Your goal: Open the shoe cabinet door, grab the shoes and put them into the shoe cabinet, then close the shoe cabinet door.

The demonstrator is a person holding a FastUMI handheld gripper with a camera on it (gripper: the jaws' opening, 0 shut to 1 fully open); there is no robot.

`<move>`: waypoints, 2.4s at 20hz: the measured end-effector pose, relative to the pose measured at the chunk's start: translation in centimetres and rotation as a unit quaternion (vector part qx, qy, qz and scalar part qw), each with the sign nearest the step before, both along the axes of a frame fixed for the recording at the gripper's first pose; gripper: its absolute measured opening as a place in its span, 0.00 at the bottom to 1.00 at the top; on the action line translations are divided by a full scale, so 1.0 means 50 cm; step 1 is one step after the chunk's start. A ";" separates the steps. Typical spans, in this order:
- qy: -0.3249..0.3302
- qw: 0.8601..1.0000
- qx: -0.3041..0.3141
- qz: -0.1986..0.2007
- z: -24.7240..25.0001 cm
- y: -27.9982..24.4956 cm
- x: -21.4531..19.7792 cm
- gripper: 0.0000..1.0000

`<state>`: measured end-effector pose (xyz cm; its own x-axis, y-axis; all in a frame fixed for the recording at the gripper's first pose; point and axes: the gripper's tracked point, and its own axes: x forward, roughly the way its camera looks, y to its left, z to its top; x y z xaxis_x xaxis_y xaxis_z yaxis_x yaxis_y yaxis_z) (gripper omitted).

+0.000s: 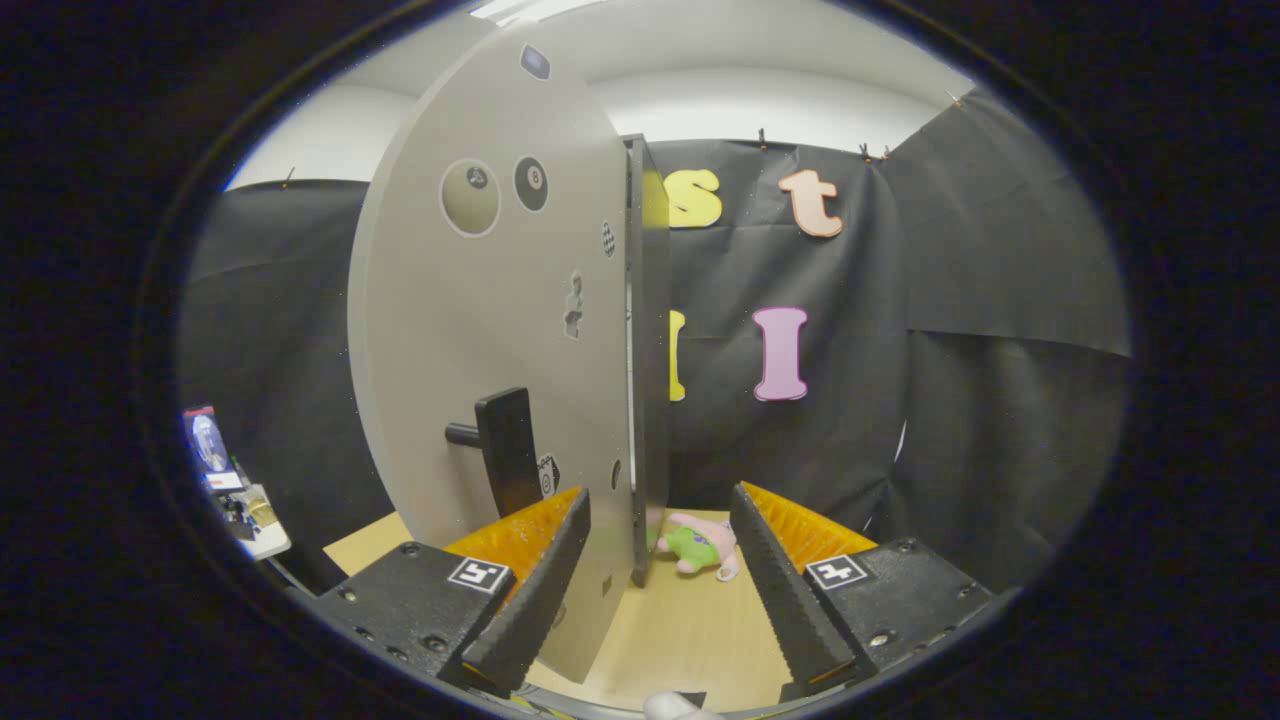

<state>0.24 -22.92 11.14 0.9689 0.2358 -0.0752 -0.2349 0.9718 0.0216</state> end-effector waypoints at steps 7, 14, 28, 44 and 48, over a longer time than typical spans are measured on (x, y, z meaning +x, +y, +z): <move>0.007 0.999 0.005 -0.034 -0.002 0.102 -0.020 0.93; 0.001 0.998 0.013 -0.063 0.000 0.242 -0.013 0.93; -0.021 1.000 -0.004 0.009 0.006 0.608 0.087 0.97; -0.013 1.000 0.001 -0.003 0.040 0.566 0.069 1.00; -0.024 0.999 0.006 -0.025 0.075 0.512 0.056 1.00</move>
